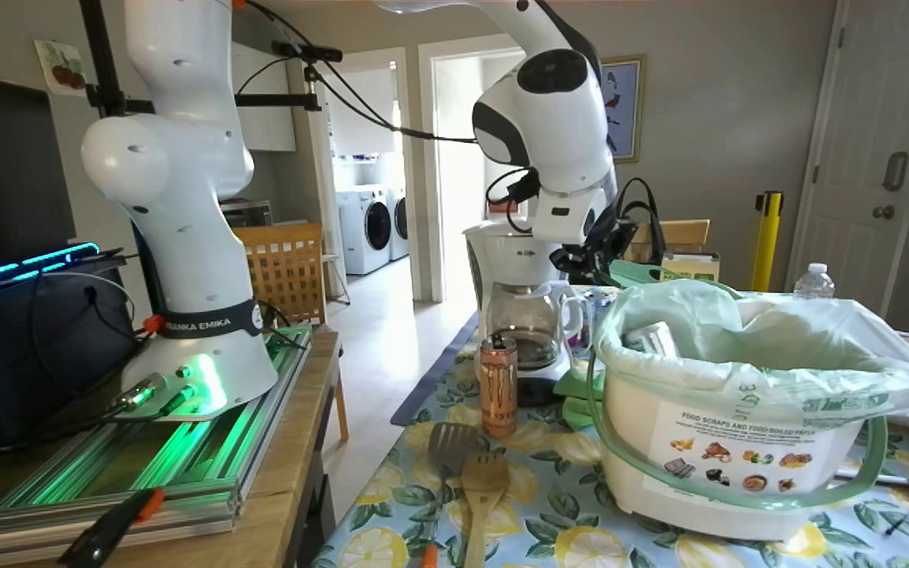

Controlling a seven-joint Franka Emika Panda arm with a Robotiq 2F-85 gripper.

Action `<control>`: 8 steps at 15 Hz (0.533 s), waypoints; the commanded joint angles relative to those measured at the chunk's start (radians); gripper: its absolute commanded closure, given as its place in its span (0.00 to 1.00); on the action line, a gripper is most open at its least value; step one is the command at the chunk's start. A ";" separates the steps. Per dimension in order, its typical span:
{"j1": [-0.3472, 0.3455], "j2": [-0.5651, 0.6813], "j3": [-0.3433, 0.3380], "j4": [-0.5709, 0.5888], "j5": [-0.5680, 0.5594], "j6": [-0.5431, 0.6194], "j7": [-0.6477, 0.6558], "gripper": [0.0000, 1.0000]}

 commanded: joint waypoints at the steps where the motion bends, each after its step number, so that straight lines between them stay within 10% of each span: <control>1: 0.005 -0.002 -0.014 0.010 0.078 -0.058 -0.001 0.97; 8: -0.002 -0.001 -0.035 0.002 0.169 -0.123 -0.015 0.97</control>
